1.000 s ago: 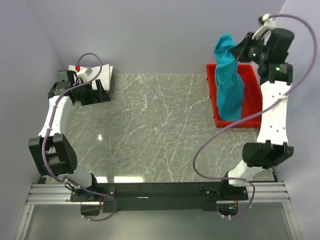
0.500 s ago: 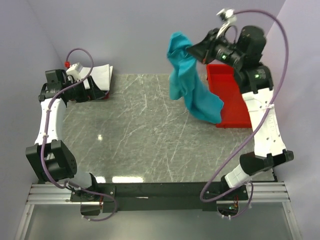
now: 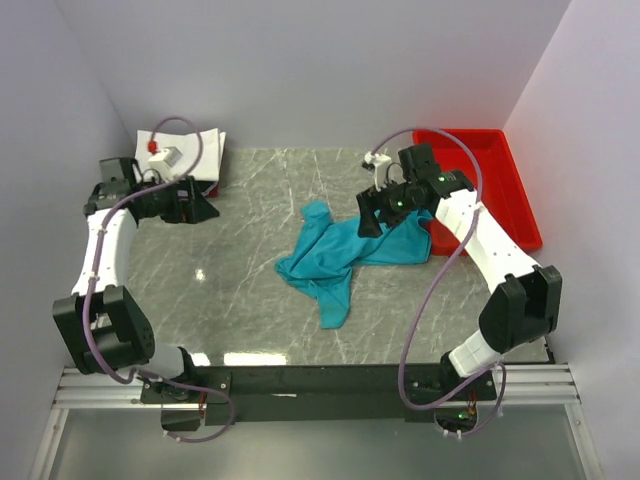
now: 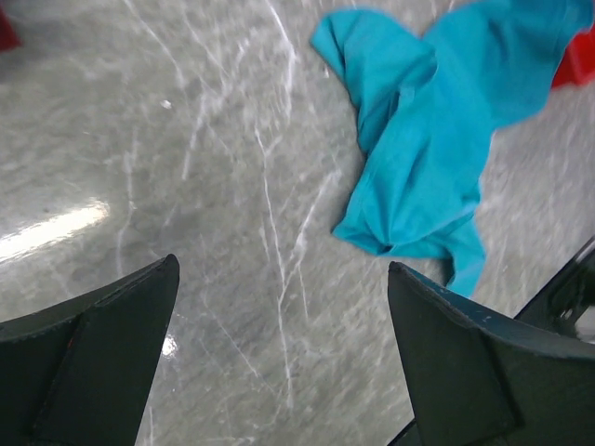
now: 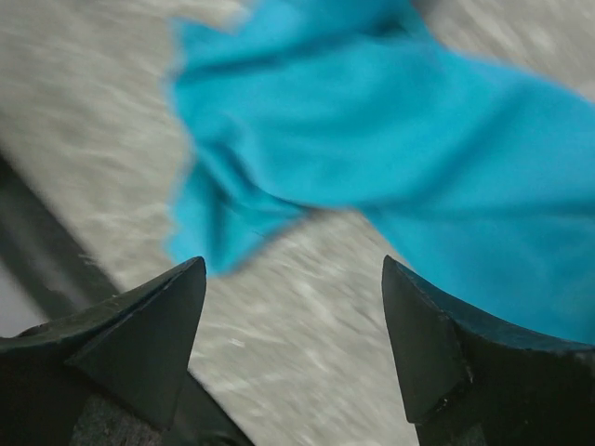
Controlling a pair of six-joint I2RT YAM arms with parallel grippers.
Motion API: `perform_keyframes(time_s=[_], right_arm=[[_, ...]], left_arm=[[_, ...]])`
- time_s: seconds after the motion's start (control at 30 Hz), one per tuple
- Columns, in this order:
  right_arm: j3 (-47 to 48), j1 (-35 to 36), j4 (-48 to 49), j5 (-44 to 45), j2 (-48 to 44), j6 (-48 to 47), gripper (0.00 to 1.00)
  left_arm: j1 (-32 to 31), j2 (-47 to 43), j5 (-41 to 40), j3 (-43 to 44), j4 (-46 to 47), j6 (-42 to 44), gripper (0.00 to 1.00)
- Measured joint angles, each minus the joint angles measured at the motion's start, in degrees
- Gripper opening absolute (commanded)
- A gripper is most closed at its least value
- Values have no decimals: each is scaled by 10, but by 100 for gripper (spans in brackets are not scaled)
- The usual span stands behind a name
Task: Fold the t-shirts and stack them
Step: Move the tshirt to the center of the board, then flatten the tshirt out
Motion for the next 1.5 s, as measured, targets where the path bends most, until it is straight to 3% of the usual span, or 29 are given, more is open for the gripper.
perform_keyframes(time_s=[0.27,0.57,0.73,0.87,1.0,1.2,1.37,1.5], right_arm=[[-36,-9,36,115,105,-36,76],[-32,10,67,149,248,-33,65],[-1,75,69,104,273,-31,63],[42,153,70,20,306,-26,63],[35,199,57,-81,304,-33,70],[-17,112,-14,-108,193,-75,72],[-17,1,-19,-11,144,-84,73],[-33,-18,-17,83,152,-82,77]], left_arm=[[-103,89,-13,5,18,0,94],[-91,121,-19,17,14,-24,89],[-59,115,-16,18,-15,-30,82],[-36,115,-23,21,-45,-22,84],[-43,115,-22,20,-56,-21,86],[-83,164,-17,26,-38,-46,91],[-132,256,-42,89,-19,-69,91],[-168,323,-62,167,-18,-69,92]])
